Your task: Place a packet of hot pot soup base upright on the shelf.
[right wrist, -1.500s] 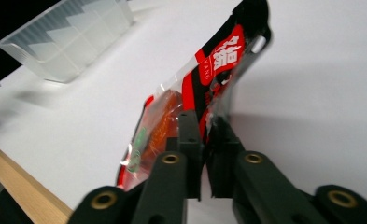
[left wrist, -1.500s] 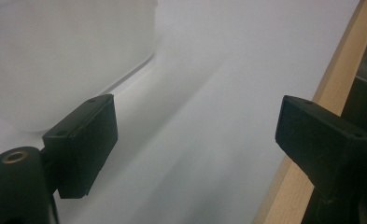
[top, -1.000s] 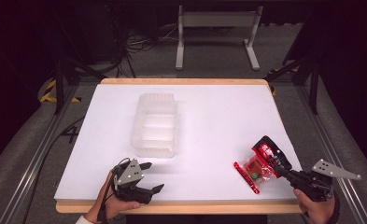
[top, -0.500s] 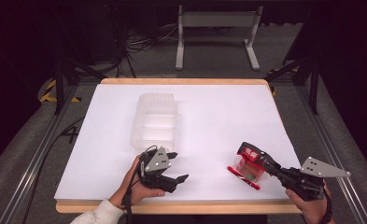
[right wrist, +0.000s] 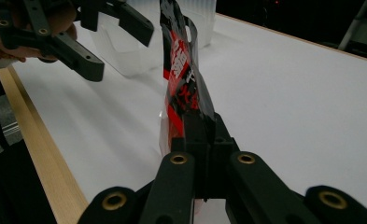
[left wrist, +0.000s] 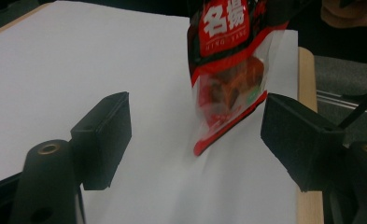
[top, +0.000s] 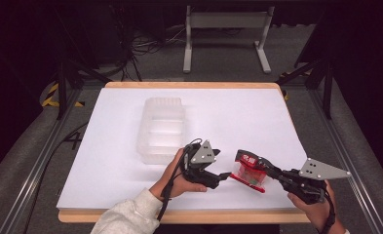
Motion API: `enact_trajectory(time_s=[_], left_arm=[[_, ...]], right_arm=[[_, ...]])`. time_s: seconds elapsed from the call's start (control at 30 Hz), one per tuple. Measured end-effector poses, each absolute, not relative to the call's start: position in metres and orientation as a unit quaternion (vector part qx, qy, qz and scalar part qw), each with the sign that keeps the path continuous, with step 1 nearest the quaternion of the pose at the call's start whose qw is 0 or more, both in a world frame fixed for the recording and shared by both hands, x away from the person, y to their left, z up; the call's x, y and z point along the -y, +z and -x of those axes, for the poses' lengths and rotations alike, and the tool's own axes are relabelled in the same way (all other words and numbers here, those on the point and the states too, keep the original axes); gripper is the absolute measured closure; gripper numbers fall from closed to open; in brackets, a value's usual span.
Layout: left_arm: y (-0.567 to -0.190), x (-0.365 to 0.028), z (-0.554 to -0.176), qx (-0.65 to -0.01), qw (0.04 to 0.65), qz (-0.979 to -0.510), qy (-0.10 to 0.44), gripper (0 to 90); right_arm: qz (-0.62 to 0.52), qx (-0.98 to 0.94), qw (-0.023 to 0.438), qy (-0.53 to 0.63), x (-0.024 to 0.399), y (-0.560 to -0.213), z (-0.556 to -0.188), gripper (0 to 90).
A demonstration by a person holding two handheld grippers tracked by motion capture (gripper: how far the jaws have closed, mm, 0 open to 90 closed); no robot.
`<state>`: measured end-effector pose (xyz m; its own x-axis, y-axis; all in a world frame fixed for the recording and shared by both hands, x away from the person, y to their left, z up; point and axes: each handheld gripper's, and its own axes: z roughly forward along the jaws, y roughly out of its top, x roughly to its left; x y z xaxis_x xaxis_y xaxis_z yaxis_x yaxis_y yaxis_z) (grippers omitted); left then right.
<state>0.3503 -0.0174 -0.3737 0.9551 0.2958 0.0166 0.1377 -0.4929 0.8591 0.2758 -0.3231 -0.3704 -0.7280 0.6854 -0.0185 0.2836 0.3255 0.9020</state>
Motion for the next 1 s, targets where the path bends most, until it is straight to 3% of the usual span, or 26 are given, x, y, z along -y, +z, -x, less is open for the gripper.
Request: enact_trajectory(time_s=[0.17, 0.37, 0.4, 0.47, 0.5, 0.53, 0.57, 0.67, 0.8, 1.0], left_arm=[[-0.367, 0.023, -0.361, -0.128, 0.499, -0.853, 0.075, 32.6], [-0.362, 0.018, -0.369, -0.119, 0.504, -0.852, 0.08, 47.5], [-0.362, 0.017, -0.37, -0.118, 0.505, -0.851, 0.084, 56.9], [-0.361, 0.014, -0.373, -0.121, 0.505, -0.85, 0.087, 58.9], [-0.36, 0.011, -0.375, -0.124, 0.507, -0.848, 0.09, 68.4], [-0.36, 0.008, -0.377, -0.127, 0.51, -0.846, 0.09, 68.4], [-0.359, 0.005, -0.379, -0.13, 0.511, -0.845, 0.091, 74.7], [-0.357, -0.003, -0.384, -0.138, 0.51, -0.843, 0.103, 82.6], [-0.35, -0.013, -0.389, -0.154, 0.506, -0.839, 0.124, 88.3], [-0.338, -0.029, -0.398, -0.173, 0.502, -0.833, 0.153, 89.4]], right_arm=[[-0.287, -0.793, 0.209, 0.495, 0.309, -0.361, -0.283, 90.0], [-0.27, -0.798, 0.211, 0.495, 0.293, -0.352, -0.291, 90.0], [-0.262, -0.803, 0.215, 0.491, 0.286, -0.349, -0.296, 90.0], [-0.261, -0.803, 0.217, 0.489, 0.283, -0.348, -0.299, 90.0], [-0.257, -0.804, 0.223, 0.488, 0.278, -0.345, -0.304, 90.0], [-0.257, -0.804, 0.223, 0.488, 0.278, -0.345, -0.304, 90.0], [-0.258, -0.803, 0.22, 0.49, 0.274, -0.343, -0.31, 90.0], [-0.258, -0.802, 0.223, 0.49, 0.269, -0.34, -0.32, 90.0], [-0.256, -0.802, 0.224, 0.491, 0.26, -0.336, -0.332, 90.0], [-0.245, -0.802, 0.234, 0.492, 0.241, -0.326, -0.348, 90.0]])
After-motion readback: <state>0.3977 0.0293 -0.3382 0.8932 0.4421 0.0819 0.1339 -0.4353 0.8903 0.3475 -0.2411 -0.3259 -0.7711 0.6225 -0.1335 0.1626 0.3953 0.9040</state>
